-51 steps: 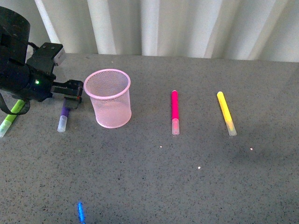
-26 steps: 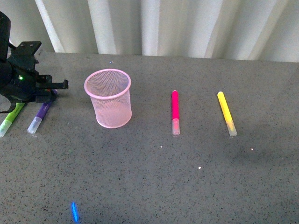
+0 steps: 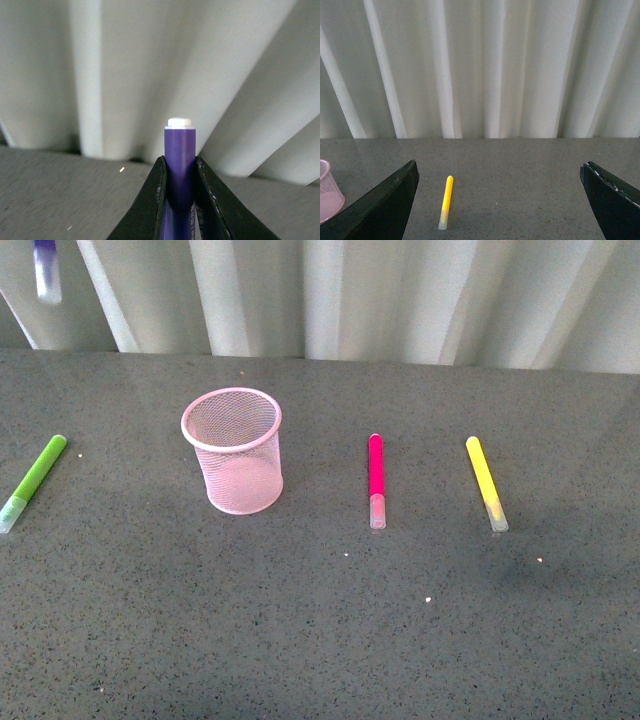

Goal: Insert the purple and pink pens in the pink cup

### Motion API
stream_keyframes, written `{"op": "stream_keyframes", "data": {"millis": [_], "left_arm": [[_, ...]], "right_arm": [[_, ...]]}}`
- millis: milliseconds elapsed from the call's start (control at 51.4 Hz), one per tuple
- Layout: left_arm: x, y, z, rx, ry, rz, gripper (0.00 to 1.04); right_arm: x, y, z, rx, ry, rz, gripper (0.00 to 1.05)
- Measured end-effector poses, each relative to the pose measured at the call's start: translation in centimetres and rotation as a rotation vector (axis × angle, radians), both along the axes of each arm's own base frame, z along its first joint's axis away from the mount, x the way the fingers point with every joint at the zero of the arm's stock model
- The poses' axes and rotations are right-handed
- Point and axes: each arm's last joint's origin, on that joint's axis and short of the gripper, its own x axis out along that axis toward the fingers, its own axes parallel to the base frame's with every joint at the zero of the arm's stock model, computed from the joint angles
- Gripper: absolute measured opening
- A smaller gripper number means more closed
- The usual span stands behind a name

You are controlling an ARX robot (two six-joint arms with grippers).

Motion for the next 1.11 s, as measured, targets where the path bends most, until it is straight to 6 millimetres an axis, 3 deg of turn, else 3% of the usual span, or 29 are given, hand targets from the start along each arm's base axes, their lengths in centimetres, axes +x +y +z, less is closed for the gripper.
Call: {"op": "stream_keyframes", "data": {"millis": [136, 292, 370, 487, 740, 1109], "left_arm": [[-1.7, -4.1, 0.0, -0.129, -0.106, -0.043, 0.13], [-2.8, -10.5, -4.7, -0.136, -0.114, -0.112, 0.13], [-2.8, -11.6, -6.3, -0.119, -0.119, -0.117, 0.13], [-2.5, -11.5, -7.3, -0.114, -0.107, -0.091, 0.13], [-1.8, -9.3, -8.0, -0.145, -0.080, -0.027, 0.13], [-3.2, -10.0, -9.8, -0.210, -0.017, -0.034, 0.13]], "right_arm": [[0.0, 0.0, 0.0, 0.000, 0.000, 0.000, 0.98], [0.0, 0.0, 0.0, 0.000, 0.000, 0.000, 0.98], [0.0, 0.0, 0.0, 0.000, 0.000, 0.000, 0.98], [0.0, 0.0, 0.0, 0.000, 0.000, 0.000, 0.98], [0.0, 0.0, 0.0, 0.000, 0.000, 0.000, 0.98], [0.0, 0.0, 0.0, 0.000, 0.000, 0.000, 0.98]]}}
